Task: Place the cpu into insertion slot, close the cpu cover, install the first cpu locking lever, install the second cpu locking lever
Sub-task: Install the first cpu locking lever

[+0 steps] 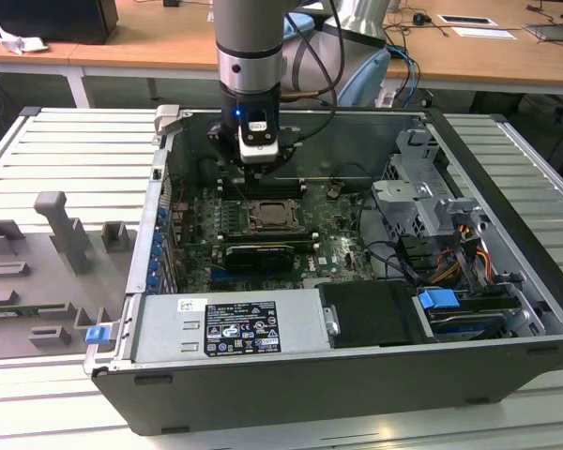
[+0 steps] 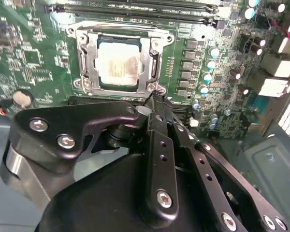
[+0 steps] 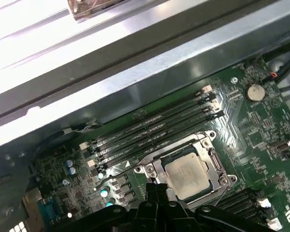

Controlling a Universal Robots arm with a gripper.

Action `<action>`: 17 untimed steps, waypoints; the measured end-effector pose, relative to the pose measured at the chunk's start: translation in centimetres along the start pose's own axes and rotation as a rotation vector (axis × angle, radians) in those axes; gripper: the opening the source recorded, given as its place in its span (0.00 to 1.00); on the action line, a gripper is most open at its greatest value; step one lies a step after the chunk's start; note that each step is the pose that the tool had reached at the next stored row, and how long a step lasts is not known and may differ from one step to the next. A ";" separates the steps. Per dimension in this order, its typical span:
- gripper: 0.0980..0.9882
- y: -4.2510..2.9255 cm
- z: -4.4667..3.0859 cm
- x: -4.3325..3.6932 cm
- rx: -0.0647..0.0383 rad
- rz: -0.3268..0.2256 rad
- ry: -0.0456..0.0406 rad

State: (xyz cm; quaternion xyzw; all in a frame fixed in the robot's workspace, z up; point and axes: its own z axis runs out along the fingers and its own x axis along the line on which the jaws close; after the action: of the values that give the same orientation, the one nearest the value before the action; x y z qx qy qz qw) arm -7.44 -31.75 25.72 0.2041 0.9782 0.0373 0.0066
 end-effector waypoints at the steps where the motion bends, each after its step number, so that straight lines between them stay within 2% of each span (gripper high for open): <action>1: 0.01 0.00 0.00 0.00 0.000 -0.018 0.0014; 5: 0.01 0.00 -0.01 0.00 0.000 -0.089 0.0067; 13: 0.01 0.00 0.00 0.00 0.001 -0.278 0.0210; 17: 0.01 0.00 0.01 0.00 0.000 -0.349 0.0248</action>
State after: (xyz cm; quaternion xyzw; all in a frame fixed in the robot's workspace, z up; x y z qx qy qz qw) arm -7.44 -31.75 25.72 0.0305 0.9988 0.0378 0.0008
